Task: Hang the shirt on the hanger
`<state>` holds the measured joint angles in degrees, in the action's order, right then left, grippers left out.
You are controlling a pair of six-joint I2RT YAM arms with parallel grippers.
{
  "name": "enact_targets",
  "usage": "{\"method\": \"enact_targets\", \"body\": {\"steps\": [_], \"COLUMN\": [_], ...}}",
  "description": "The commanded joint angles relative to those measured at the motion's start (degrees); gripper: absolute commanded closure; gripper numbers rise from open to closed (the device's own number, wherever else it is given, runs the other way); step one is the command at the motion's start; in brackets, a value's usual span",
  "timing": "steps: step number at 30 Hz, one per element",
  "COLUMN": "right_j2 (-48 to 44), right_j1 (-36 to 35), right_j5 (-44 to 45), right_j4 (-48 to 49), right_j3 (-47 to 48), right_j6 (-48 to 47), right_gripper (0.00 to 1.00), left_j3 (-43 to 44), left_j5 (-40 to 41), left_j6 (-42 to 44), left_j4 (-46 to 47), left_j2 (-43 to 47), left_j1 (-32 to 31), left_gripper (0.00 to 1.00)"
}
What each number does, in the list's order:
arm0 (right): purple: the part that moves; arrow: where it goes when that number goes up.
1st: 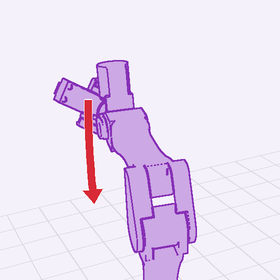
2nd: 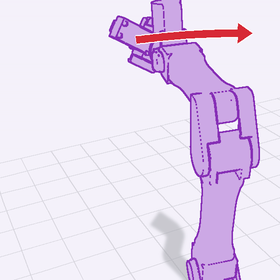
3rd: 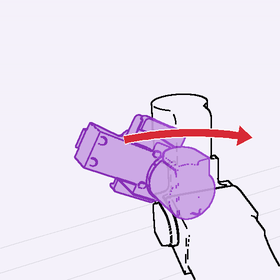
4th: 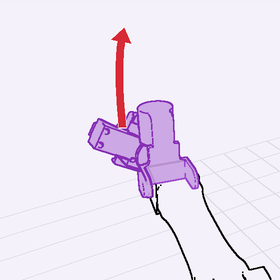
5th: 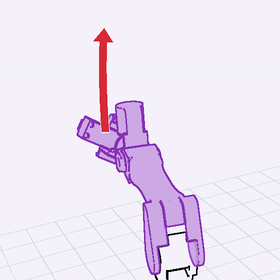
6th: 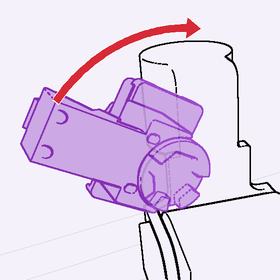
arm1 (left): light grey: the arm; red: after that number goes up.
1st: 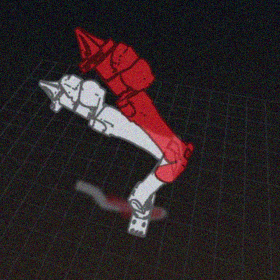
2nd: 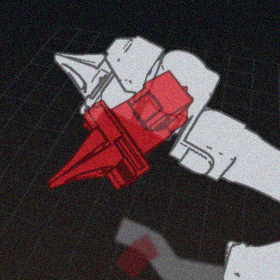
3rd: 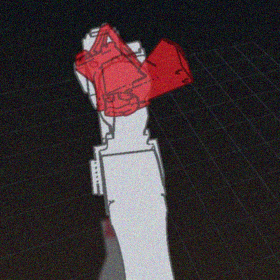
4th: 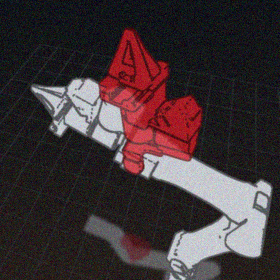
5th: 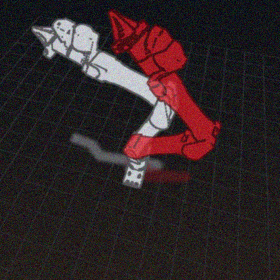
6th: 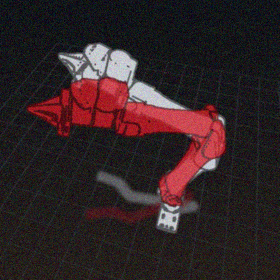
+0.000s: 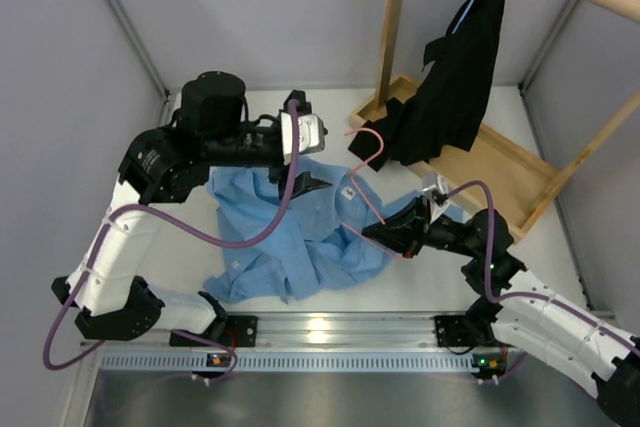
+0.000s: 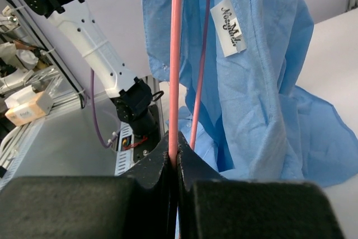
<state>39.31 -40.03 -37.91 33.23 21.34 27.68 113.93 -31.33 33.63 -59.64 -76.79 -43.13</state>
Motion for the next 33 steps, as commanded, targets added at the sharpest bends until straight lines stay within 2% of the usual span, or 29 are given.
{"method": "enact_targets", "body": {"steps": [1, 6, 11, 13, 16, 18, 24, 28, 29, 30, 32, 33], "right_j2": [-2.92, -5.03, -6.35, -6.53, -7.14, -7.75, -8.11, -8.11, -8.02, -7.93, -7.76, -7.76], "right_j1": [0.04, 0.04, 0.13, 0.13, 0.13, 0.13, 0.13, 0.13, 0.13, 0.04, 0.13, 0.13], "right_j5": [-2.25, -5.42, -8.66, -9.98, -11.21, -11.57, -10.61, -9.99, -9.99, -9.99, -10.16, -10.17], "right_j4": [2.37, -2.99, -5.02, -6.51, -8.18, -9.06, -14.6, -15.92, -16.09, -16.09, -15.75, -15.31], "right_j3": [0.19, 1.16, 1.24, 1.42, 1.77, 2.21, 5.11, 5.81, 5.99, 6.08, 6.08, 5.99], "right_j6": [-3.33, -5.97, -7.11, -8.17, -9.84, -11.24, -15.02, -16.17, -16.43, -16.34, -16.17, -16.08], "right_gripper": [1.0, 1.0, 1.0, 1.0, 1.0, 1.0, 1.0, 1.0, 1.0, 1.0, 1.0, 1.0], "left_j3": [1.21, 0.42, -2.13, -1.78, -1.69, -2.31, -6.51, -9.33, -9.6, -10.13, -10.39, -10.31], "left_j5": [-7.86, -8.92, -8.84, -8.83, -9.88, -11.28, -15.6, -17.35, -17.45, -17.53, -18.23, -18.5], "left_j6": [5.57, 6.8, 4.62, 3.73, 2.67, 2.15, 1.35, 2.05, 2.32, 2.23, 2.32, 2.41], "left_j4": [-8.73, -12.96, -12.7, -12.08, -12.17, -12.17, -12.26, -12.26, -12.26, -12.08, -11.64, -11.64], "left_j2": [-1.25, -1.34, -1.69, -2.48, -3.01, -3.1, -3.19, -1.52, -1.26, -0.9, -0.64, -0.55], "left_j1": [0.42, 0.6, 0.6, 0.6, 0.6, 0.6, 0.6, 0.68, 0.68, 0.86, 1.47, 1.56], "left_gripper": [0.09, 0.15, 0.22, 0.2, 0.25, 0.31, 0.36, 0.49, 0.69, 0.76, 0.82, 0.89]}}
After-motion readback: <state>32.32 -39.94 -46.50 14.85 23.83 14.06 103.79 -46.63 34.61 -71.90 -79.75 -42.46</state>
